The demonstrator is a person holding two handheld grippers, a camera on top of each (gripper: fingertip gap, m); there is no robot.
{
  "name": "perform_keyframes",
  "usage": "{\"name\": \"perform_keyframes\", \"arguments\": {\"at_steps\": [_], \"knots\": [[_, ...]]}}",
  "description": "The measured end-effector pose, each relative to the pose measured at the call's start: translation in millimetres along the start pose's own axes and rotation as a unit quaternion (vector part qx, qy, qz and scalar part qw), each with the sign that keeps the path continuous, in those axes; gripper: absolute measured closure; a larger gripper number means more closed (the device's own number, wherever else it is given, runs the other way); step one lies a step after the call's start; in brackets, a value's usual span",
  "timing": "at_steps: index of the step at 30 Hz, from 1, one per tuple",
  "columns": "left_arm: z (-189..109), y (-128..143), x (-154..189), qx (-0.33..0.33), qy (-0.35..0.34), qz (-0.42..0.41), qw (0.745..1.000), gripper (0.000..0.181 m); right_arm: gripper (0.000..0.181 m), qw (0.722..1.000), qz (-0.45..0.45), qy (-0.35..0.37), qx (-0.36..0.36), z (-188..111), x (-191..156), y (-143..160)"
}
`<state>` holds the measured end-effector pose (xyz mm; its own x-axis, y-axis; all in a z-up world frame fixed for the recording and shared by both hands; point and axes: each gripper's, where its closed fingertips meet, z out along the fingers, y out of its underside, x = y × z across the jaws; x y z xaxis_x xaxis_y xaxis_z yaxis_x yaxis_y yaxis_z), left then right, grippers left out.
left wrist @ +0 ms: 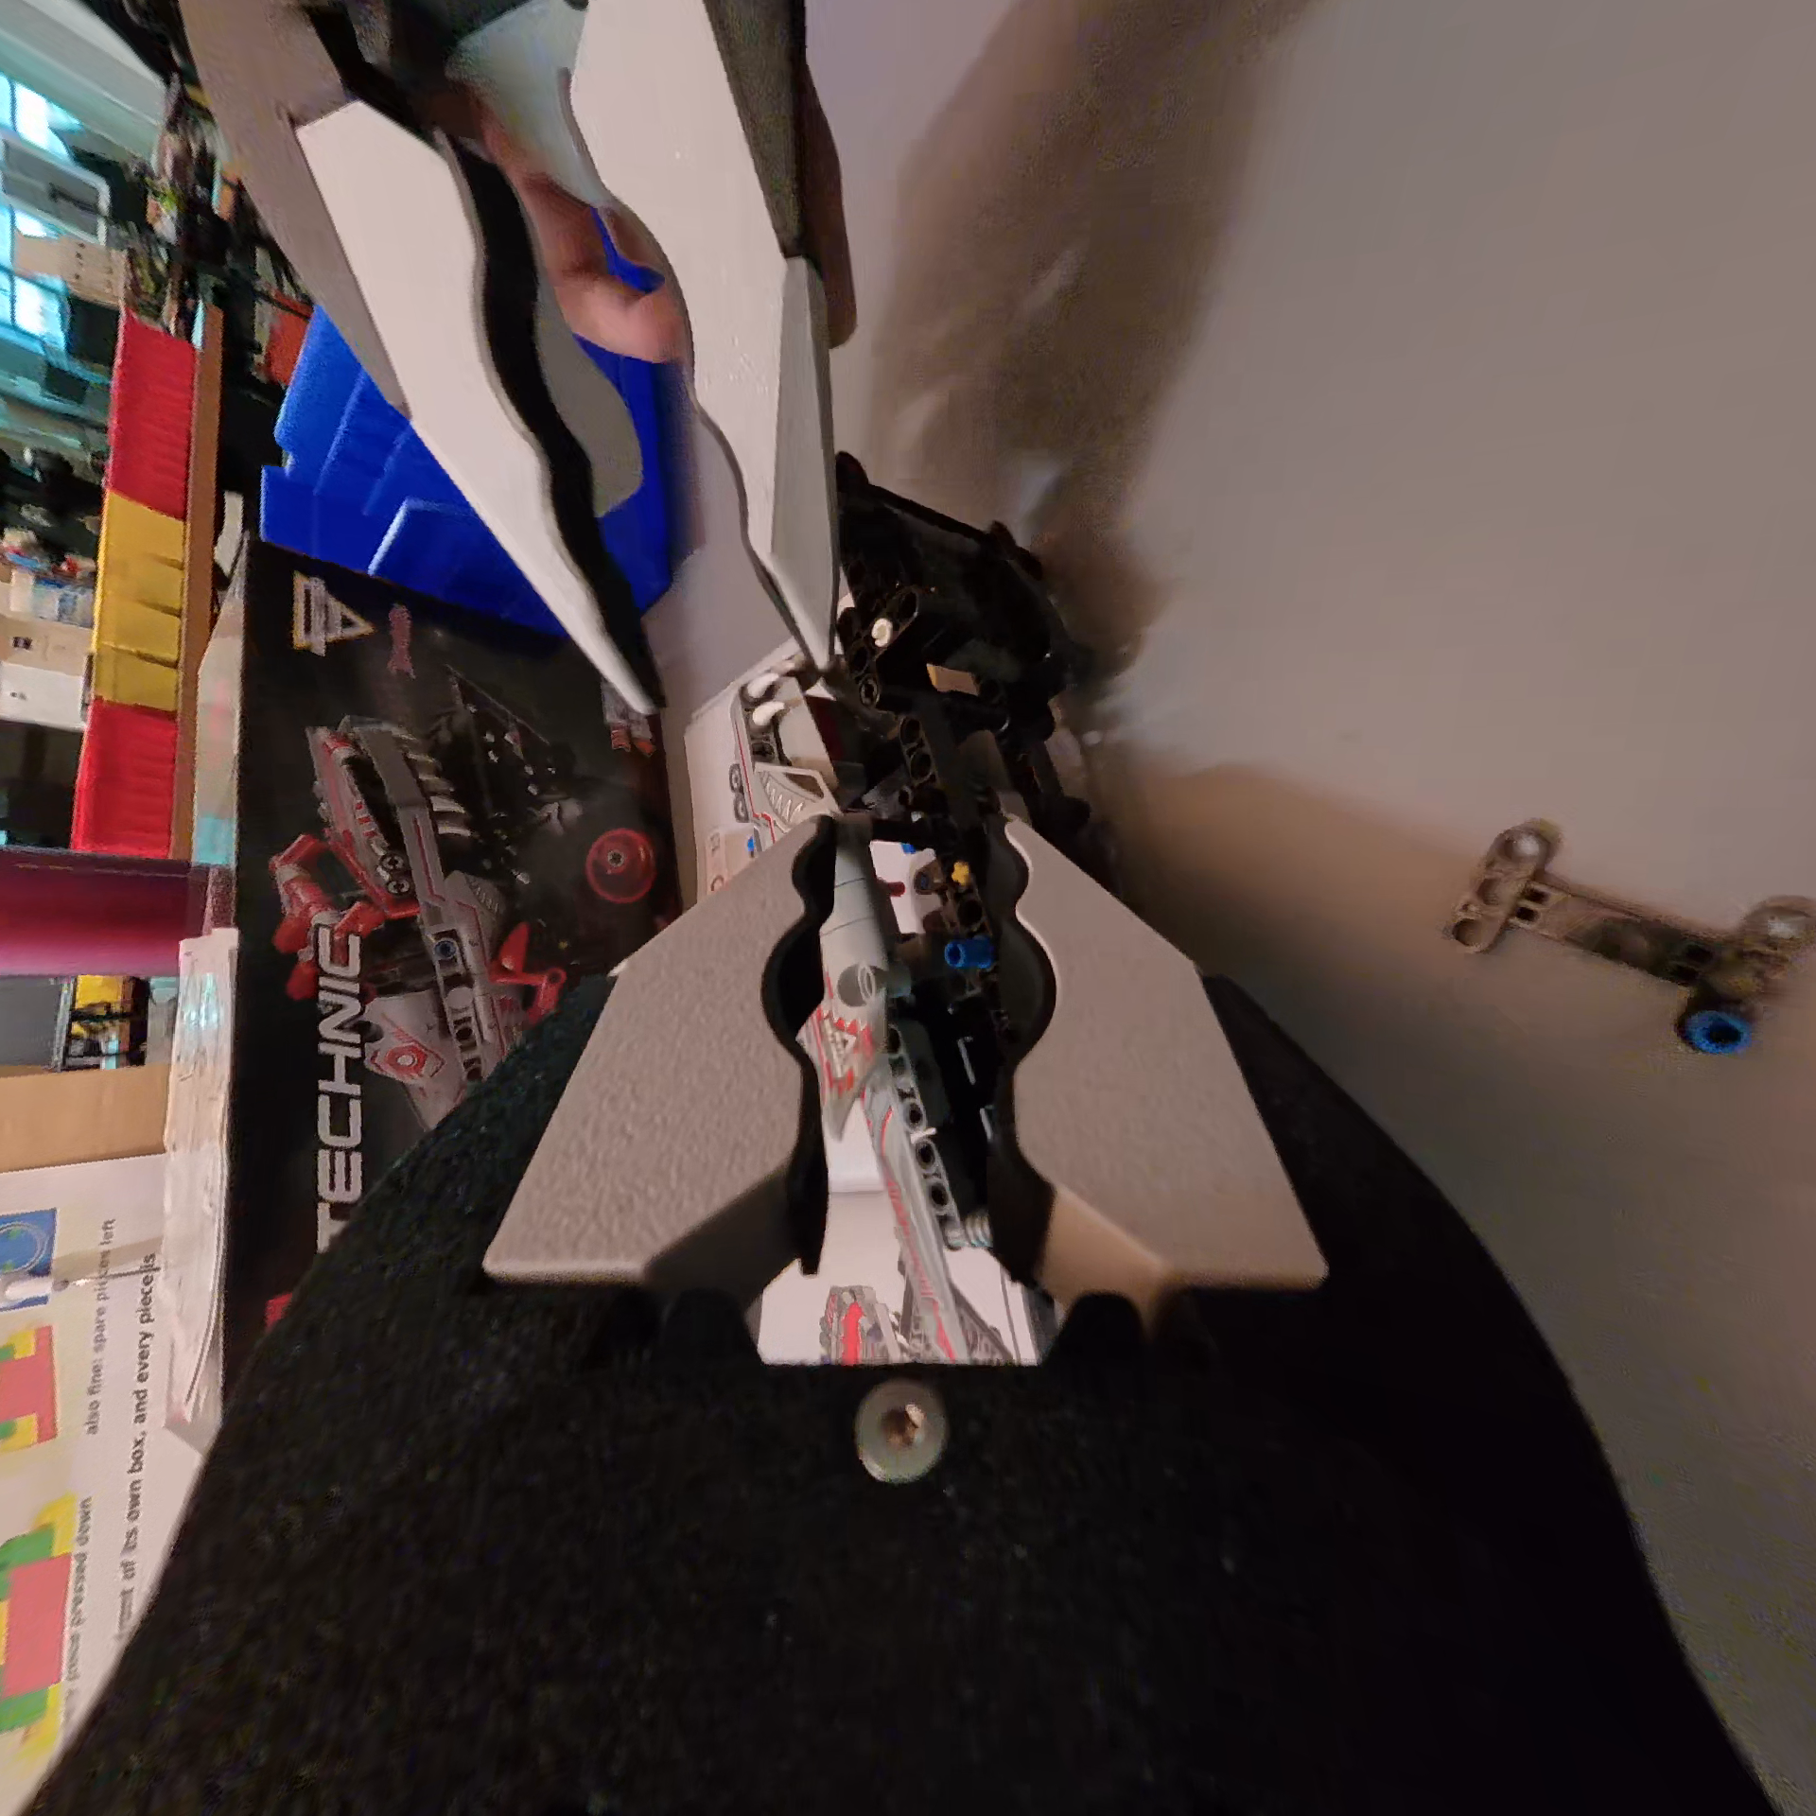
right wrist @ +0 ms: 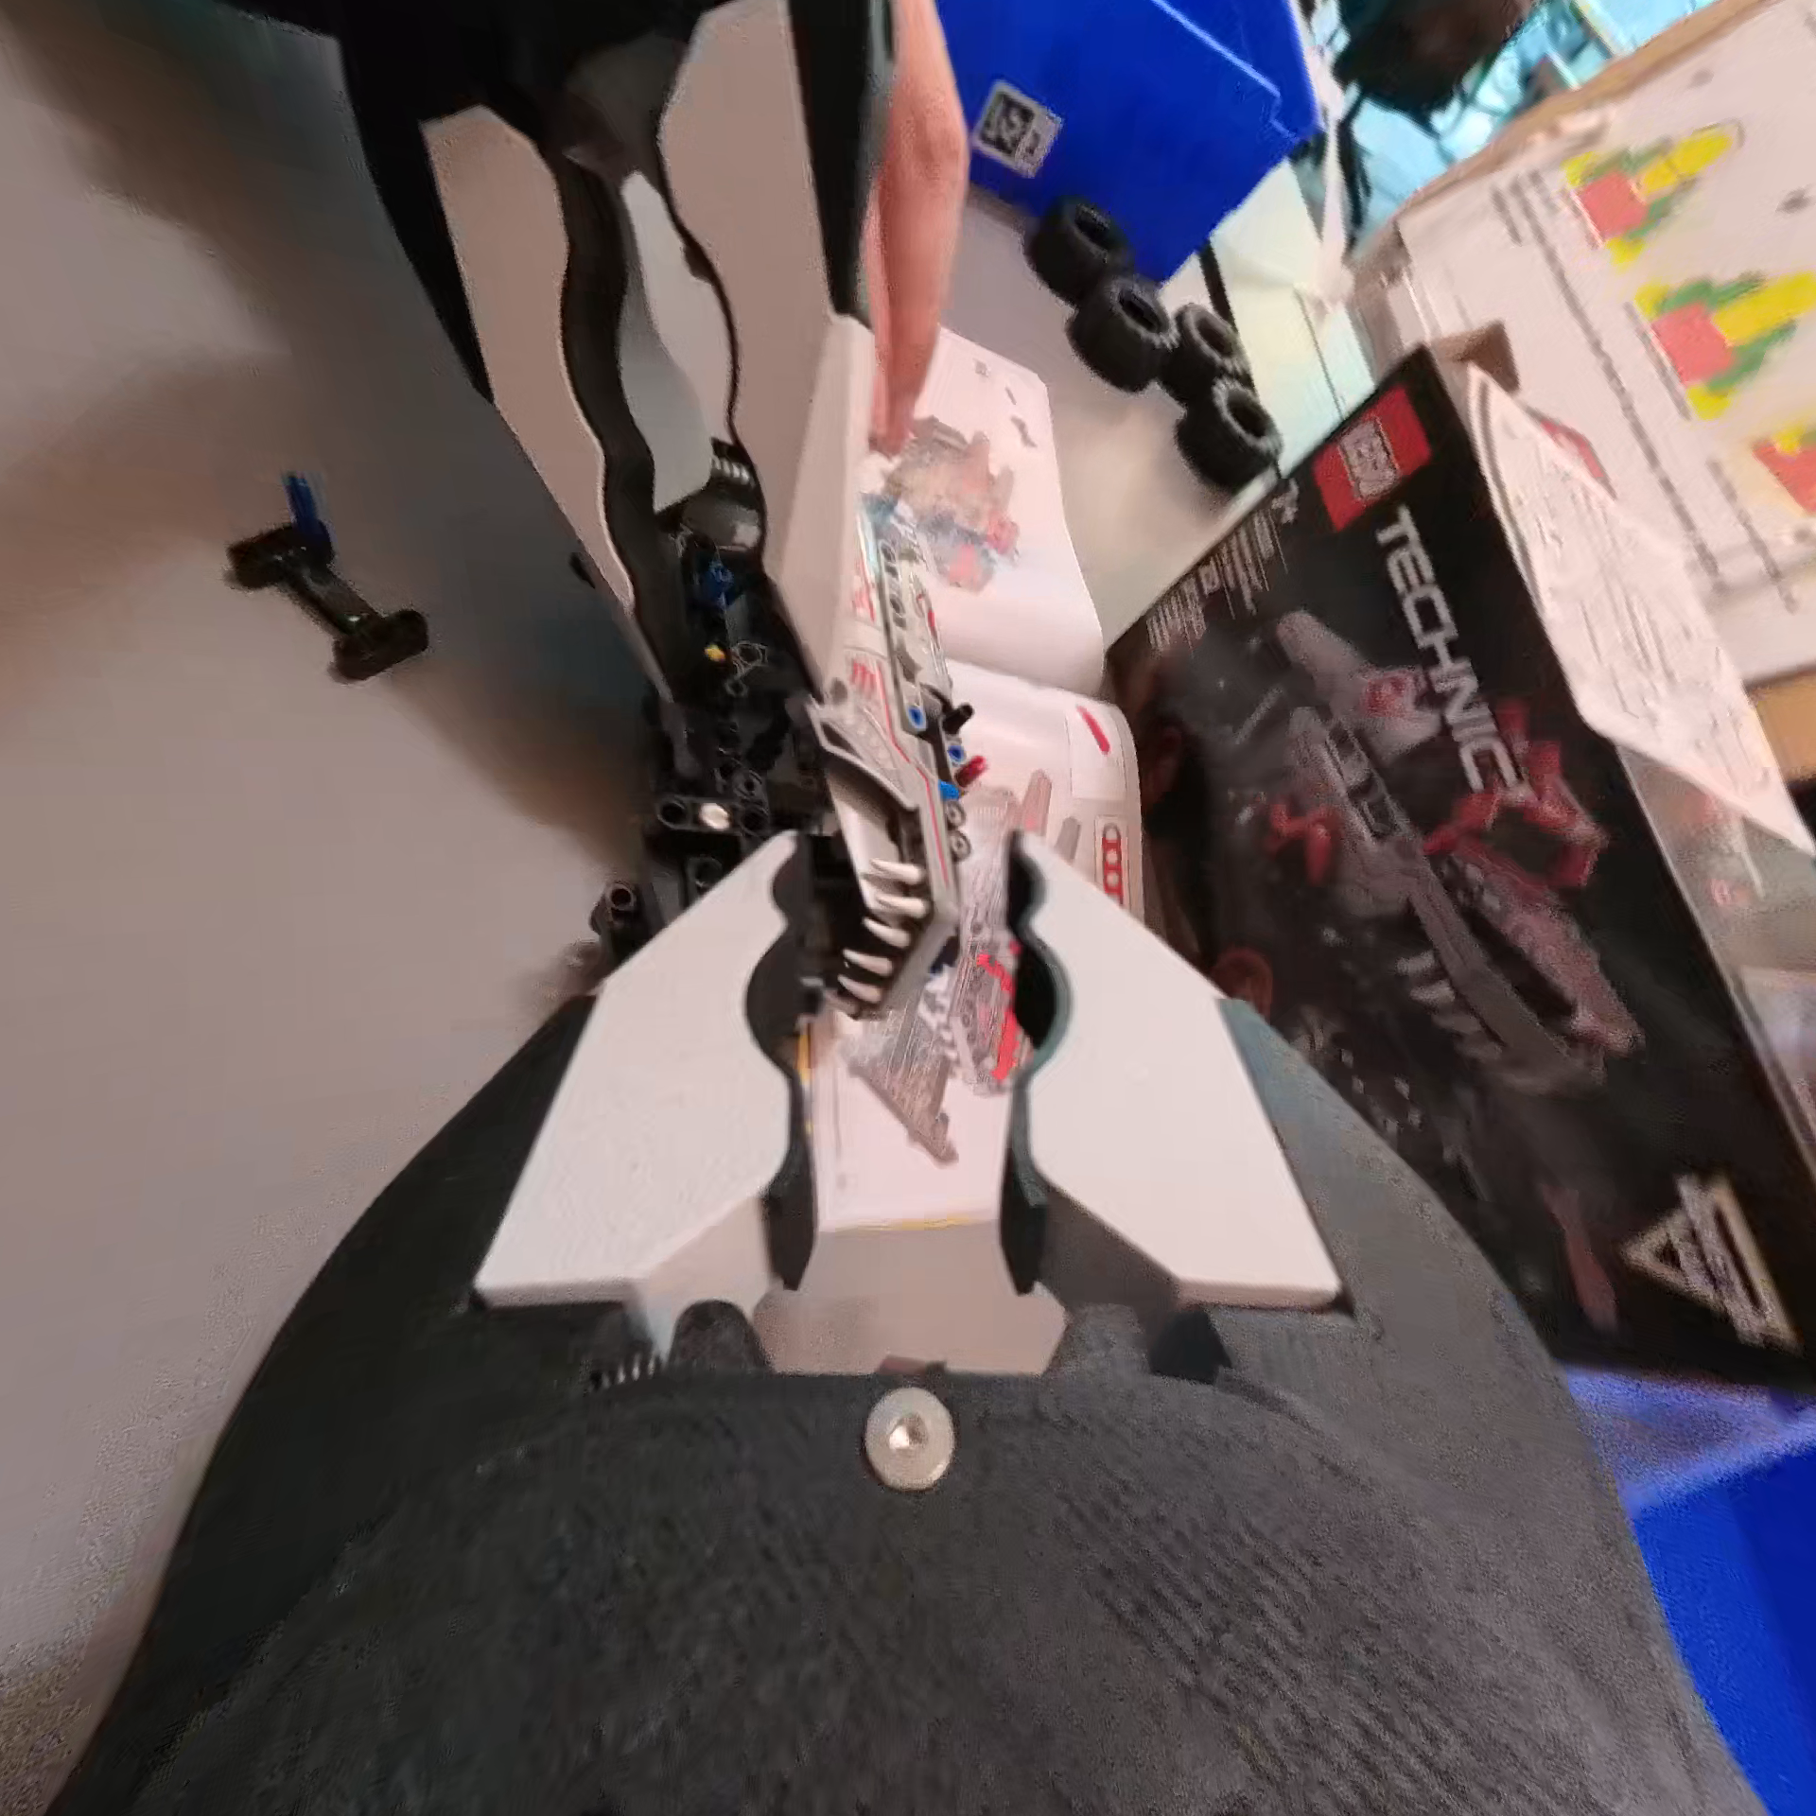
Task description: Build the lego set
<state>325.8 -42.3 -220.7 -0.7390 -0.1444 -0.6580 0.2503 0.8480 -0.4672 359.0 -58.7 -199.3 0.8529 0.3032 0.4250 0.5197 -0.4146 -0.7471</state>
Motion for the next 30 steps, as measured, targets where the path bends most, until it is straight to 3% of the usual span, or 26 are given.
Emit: {"name": "perform_keyframes", "arguments": {"at_steps": [2,5,7,9,12,17,21,30], "knots": [[1,2,-2,-0.008,0.006,-0.004,1.000,0.151,0.148,0.999,-0.019,-0.029,0.026,8,-3,-7],[2,3,-2,-0.018,0.009,0.002,1.000,0.151,0.143,0.996,-0.015,-0.073,0.043,10,-4,-10],[2,4,-3,-0.028,0.011,0.003,1.000,0.151,0.141,0.996,-0.021,-0.073,0.037,8,0,-9],[2,5,-3,-0.035,0.011,0.010,0.999,0.151,0.128,0.998,-0.002,-0.054,0.033,4,6,-11],[2,5,-3,-0.045,0.009,0.017,0.999,0.151,0.129,0.995,0.008,-0.087,0.057,1,-18,-21],[2,4,-2,-0.045,-0.004,0.030,0.998,0.152,0.128,0.998,-0.052,-0.027,0.003,19,-37,-18],[1,4,-3,-0.044,-0.005,0.032,0.999,0.152,0.134,0.993,-0.087,0.051,-0.058,30,-26,-5],[0,3,-2,-0.053,-0.012,0.069,0.996,0.154,0.137,0.991,-0.088,0.096,-0.031,33,-29,-10]]}}
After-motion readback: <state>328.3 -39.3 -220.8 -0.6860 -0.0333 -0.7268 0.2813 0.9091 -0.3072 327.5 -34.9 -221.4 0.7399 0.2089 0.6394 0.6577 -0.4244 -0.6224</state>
